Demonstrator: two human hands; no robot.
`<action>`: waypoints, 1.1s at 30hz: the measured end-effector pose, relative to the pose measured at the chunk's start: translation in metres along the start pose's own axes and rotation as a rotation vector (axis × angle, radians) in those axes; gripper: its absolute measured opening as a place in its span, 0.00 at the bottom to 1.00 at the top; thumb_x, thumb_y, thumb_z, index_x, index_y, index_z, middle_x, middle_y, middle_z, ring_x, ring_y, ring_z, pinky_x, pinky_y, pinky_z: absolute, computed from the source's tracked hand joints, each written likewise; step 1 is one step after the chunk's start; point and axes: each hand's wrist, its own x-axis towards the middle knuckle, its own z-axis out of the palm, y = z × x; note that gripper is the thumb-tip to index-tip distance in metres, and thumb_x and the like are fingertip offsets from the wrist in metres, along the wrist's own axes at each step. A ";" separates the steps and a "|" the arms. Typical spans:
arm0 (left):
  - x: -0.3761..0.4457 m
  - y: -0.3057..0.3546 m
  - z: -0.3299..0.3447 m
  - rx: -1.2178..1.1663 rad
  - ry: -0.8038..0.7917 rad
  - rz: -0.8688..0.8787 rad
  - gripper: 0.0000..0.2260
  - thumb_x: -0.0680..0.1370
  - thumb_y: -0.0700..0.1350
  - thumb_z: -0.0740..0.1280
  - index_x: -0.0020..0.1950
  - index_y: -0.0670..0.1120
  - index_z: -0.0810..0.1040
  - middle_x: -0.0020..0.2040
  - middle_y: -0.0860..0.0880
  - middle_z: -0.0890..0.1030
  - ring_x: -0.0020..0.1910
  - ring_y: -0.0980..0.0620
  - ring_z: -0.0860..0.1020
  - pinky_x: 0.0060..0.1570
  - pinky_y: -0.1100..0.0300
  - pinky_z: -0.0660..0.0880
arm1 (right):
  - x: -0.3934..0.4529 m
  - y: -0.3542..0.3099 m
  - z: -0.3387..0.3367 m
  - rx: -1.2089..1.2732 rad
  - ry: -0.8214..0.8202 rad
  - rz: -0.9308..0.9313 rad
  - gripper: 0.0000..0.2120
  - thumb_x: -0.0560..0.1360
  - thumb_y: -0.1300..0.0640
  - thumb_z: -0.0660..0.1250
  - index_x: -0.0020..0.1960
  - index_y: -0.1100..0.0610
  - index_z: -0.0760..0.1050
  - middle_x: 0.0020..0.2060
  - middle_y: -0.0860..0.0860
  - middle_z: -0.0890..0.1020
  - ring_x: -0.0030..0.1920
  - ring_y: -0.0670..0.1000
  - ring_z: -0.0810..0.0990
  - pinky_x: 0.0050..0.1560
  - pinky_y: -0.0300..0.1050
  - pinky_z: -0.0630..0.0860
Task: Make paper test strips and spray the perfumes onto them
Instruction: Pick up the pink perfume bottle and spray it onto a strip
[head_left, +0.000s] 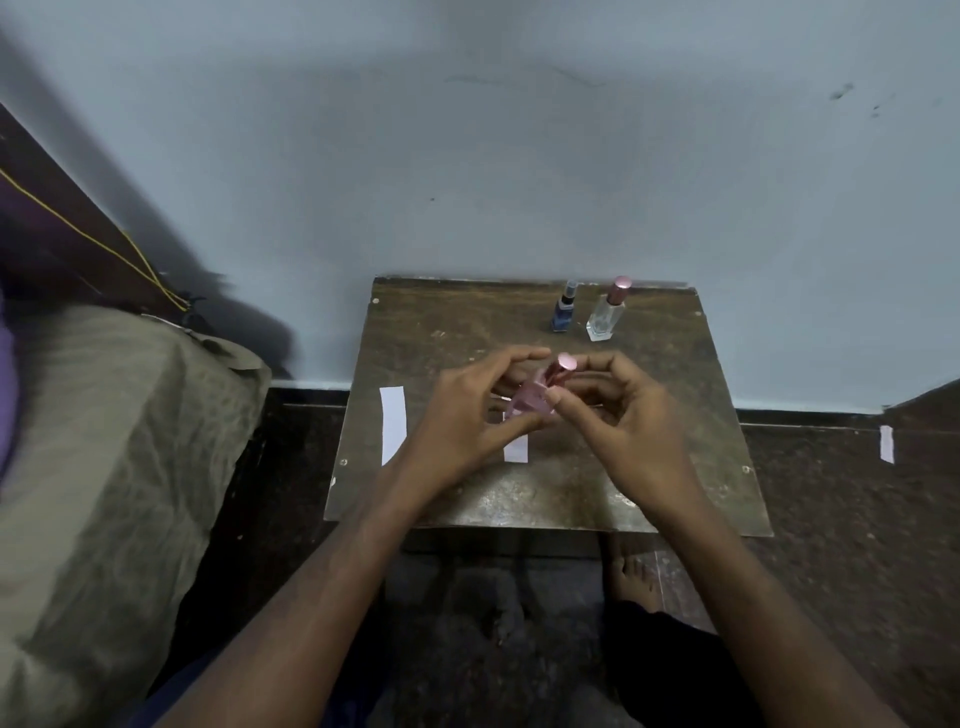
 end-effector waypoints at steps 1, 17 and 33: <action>-0.001 0.001 -0.001 -0.010 0.011 -0.019 0.28 0.74 0.46 0.81 0.73 0.48 0.78 0.56 0.55 0.86 0.55 0.61 0.85 0.54 0.63 0.84 | 0.002 0.003 0.001 0.040 0.000 -0.005 0.11 0.78 0.56 0.76 0.58 0.55 0.81 0.48 0.50 0.89 0.50 0.49 0.89 0.53 0.55 0.86; 0.000 0.008 0.001 -0.008 0.134 -0.129 0.23 0.74 0.48 0.81 0.67 0.49 0.80 0.55 0.55 0.87 0.52 0.59 0.86 0.52 0.55 0.86 | 0.024 0.012 0.012 0.179 0.033 -0.100 0.09 0.82 0.57 0.72 0.61 0.57 0.82 0.54 0.53 0.85 0.53 0.56 0.85 0.44 0.63 0.84; 0.001 0.003 -0.003 0.017 0.231 -0.213 0.24 0.72 0.49 0.83 0.66 0.53 0.81 0.54 0.61 0.86 0.50 0.65 0.85 0.48 0.71 0.80 | 0.050 0.034 -0.053 -0.590 0.234 0.059 0.06 0.76 0.57 0.77 0.53 0.54 0.85 0.40 0.46 0.85 0.36 0.39 0.81 0.40 0.28 0.77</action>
